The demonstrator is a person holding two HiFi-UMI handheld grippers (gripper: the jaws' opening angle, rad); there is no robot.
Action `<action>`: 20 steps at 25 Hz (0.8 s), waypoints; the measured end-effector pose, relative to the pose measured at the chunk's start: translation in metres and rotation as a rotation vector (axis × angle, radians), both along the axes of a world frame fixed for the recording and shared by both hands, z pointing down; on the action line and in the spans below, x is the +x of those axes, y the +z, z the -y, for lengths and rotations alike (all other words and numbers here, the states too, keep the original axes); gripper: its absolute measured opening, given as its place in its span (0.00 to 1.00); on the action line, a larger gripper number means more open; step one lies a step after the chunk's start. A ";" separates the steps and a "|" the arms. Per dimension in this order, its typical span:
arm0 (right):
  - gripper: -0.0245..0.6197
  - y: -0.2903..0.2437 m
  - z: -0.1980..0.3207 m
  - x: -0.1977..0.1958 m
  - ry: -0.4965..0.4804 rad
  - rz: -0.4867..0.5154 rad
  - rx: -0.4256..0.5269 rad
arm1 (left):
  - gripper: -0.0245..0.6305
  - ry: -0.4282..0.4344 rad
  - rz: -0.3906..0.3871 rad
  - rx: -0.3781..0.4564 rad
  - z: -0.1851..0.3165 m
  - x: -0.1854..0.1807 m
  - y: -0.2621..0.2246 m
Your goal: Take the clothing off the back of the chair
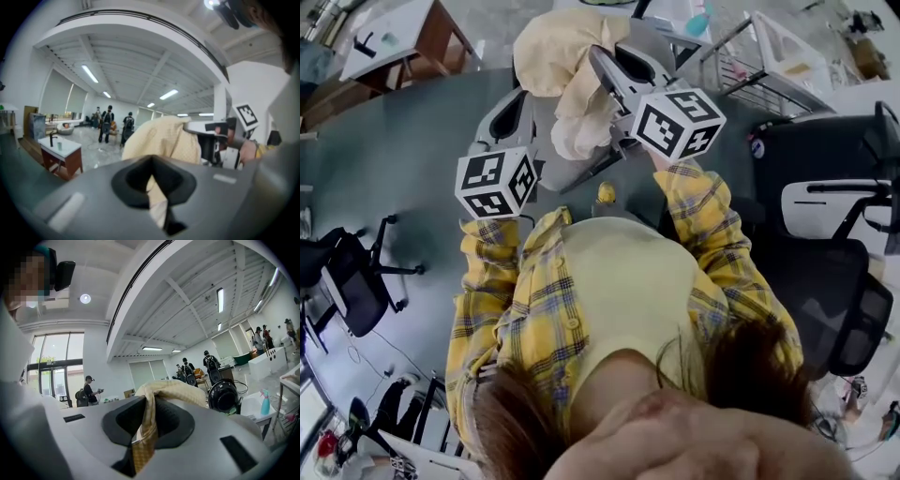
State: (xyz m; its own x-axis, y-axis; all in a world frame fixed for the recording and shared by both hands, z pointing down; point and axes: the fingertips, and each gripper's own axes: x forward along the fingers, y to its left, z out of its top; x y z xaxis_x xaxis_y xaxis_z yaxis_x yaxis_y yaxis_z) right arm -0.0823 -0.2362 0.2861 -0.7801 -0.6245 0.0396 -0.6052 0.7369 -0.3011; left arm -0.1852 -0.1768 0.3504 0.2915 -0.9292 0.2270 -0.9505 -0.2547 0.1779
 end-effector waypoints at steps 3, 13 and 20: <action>0.12 -0.012 -0.002 -0.003 -0.015 0.005 0.022 | 0.05 -0.017 0.004 0.033 0.000 -0.006 -0.015; 0.12 -0.028 -0.012 -0.008 -0.040 0.032 0.047 | 0.05 -0.043 0.019 0.067 -0.004 -0.013 -0.032; 0.12 -0.024 -0.017 -0.009 -0.042 0.037 0.038 | 0.05 -0.052 0.001 0.076 -0.003 -0.013 -0.035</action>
